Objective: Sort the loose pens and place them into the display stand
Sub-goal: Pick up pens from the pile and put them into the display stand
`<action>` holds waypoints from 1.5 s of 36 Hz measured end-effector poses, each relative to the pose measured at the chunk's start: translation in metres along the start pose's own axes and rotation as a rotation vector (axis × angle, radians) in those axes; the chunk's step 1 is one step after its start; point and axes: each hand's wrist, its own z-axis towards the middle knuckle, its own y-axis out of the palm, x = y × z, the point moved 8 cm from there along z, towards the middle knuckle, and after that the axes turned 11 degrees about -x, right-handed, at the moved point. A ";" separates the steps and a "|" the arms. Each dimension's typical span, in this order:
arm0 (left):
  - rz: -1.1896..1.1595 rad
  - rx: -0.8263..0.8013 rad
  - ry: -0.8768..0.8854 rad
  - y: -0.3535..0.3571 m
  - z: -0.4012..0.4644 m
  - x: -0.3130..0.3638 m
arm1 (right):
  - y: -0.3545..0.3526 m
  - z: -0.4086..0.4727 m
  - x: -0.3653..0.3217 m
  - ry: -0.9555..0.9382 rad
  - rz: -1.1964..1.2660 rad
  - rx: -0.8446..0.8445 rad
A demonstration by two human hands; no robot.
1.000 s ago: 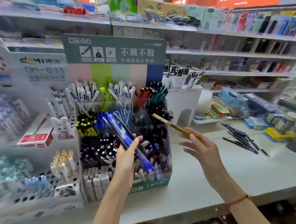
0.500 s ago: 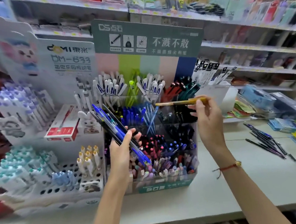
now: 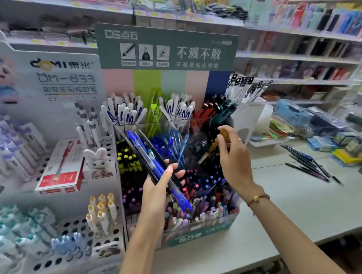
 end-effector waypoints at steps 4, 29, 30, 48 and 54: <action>-0.022 -0.017 -0.020 0.000 -0.002 -0.008 | -0.027 -0.007 -0.008 -0.040 0.067 0.252; 0.171 -0.285 -0.111 0.019 0.002 -0.016 | 0.027 -0.020 -0.026 0.196 0.213 -0.279; 0.186 -0.301 -0.110 0.023 0.002 -0.017 | 0.031 -0.025 -0.029 0.254 0.324 -0.343; 0.110 -0.262 -0.170 0.046 0.021 -0.037 | -0.036 -0.034 0.057 0.585 0.451 -0.259; 0.090 -0.248 -0.181 0.039 0.026 -0.040 | -0.058 -0.022 0.073 0.533 0.065 -0.488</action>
